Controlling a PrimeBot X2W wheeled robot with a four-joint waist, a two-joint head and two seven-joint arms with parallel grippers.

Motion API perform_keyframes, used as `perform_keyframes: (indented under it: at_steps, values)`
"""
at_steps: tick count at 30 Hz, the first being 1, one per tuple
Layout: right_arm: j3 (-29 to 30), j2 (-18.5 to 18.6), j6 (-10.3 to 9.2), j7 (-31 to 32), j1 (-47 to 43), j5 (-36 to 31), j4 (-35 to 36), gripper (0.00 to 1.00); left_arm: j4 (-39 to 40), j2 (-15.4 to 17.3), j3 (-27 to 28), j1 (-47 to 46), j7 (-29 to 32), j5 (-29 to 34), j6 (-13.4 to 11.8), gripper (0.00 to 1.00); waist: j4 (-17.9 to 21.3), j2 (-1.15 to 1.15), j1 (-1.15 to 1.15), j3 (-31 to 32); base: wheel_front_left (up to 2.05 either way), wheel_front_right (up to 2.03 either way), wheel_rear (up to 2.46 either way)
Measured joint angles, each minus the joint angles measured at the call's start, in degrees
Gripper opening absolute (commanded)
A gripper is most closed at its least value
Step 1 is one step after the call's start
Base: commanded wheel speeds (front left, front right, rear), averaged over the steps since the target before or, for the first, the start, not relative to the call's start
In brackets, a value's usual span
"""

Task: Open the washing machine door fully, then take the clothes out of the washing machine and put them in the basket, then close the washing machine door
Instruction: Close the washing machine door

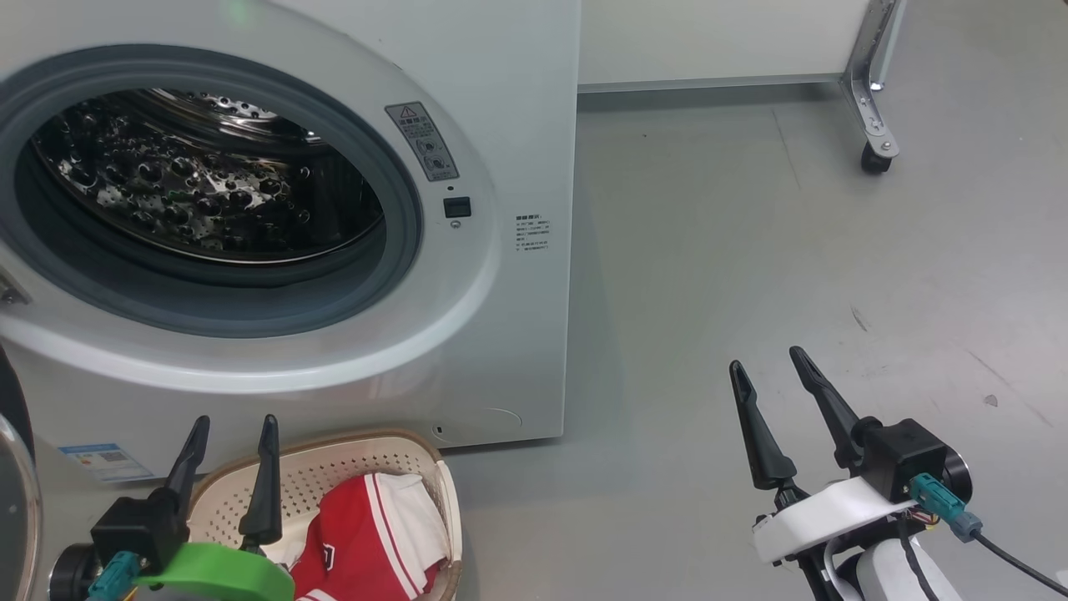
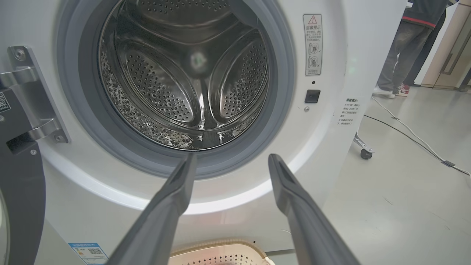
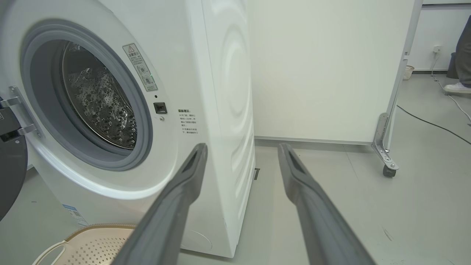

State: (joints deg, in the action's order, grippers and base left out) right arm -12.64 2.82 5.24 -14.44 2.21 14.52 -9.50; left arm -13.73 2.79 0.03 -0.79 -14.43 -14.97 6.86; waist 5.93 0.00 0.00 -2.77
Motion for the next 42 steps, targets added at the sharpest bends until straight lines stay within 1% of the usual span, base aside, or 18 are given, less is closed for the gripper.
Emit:
perform_keyframes:
  at_steps: [11,21,32,42]
  values:
    - [0.08,0.0,0.0,0.0,-0.03,0.0,-0.02,1.0,-0.02,-0.01,-0.1,0.86,0.0,-0.76,0.01,1.0,0.15,0.0,0.0,0.16,-0.08,0.08,0.0]
    - [0.13,-0.02,0.0,0.0,-0.04,0.0,-0.01,1.0,0.02,-0.03,-0.32,0.86,0.0,-1.16,0.01,1.0,0.1,0.0,0.0,-0.26,-0.47,0.47,0.0]
    - [0.2,-0.04,0.2,0.0,-0.04,0.0,-0.01,1.0,0.1,-0.03,-0.42,0.86,0.0,-1.18,0.01,1.0,0.16,0.0,0.0,-0.53,-0.89,0.89,0.0]
    - [0.32,-0.04,0.2,0.0,-0.03,0.0,-0.04,1.0,0.66,0.42,-0.78,0.84,0.0,-0.68,0.02,1.0,0.15,0.0,0.0,-0.9,-1.3,1.3,0.0]
